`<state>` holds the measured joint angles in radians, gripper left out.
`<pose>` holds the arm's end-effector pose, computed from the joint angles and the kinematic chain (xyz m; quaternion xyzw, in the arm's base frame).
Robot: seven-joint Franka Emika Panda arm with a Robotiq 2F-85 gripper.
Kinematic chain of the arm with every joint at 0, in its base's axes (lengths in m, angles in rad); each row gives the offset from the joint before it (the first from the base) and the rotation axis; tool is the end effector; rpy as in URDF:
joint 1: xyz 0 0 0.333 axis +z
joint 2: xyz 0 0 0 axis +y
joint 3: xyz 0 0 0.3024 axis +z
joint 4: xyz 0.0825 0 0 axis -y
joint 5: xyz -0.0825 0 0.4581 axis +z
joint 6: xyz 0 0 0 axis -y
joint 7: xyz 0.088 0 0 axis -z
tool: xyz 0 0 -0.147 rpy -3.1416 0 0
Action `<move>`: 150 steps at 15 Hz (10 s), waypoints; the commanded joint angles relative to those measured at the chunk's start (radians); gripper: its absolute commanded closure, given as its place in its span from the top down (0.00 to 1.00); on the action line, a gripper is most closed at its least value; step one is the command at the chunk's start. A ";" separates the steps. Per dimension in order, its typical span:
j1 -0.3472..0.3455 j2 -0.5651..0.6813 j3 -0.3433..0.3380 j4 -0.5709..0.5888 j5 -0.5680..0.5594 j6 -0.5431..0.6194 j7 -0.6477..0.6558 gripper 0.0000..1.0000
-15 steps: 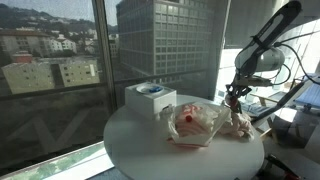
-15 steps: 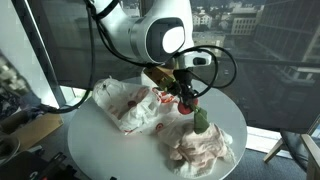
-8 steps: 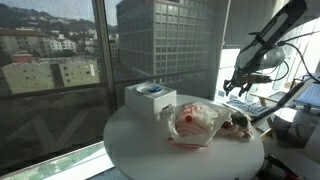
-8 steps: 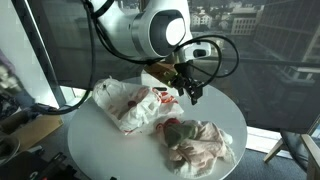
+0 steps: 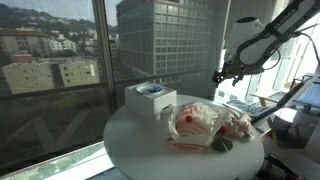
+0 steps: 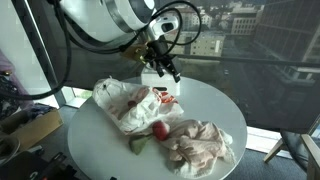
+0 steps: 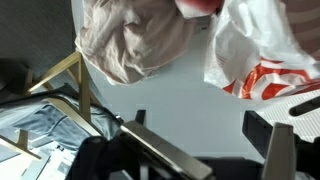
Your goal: Remove all the objects from the plastic bag
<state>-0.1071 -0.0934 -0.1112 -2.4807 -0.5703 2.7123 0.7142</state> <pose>0.5451 -0.1094 0.2510 0.9513 -0.2180 0.1887 0.1089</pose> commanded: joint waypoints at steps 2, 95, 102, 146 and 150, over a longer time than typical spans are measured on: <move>0.062 -0.111 0.120 -0.068 0.135 -0.104 -0.059 1.00; 0.264 0.891 -0.029 0.605 0.551 0.213 -0.526 1.00; 0.217 0.942 -0.032 0.701 0.569 0.102 -0.507 1.00; 0.386 0.540 -0.036 0.535 0.413 -0.515 -0.302 0.29; 0.370 0.381 -0.028 0.414 0.361 -0.489 -0.175 0.29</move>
<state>0.2789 0.4303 -0.1510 -1.9457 -0.1630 2.2013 0.4411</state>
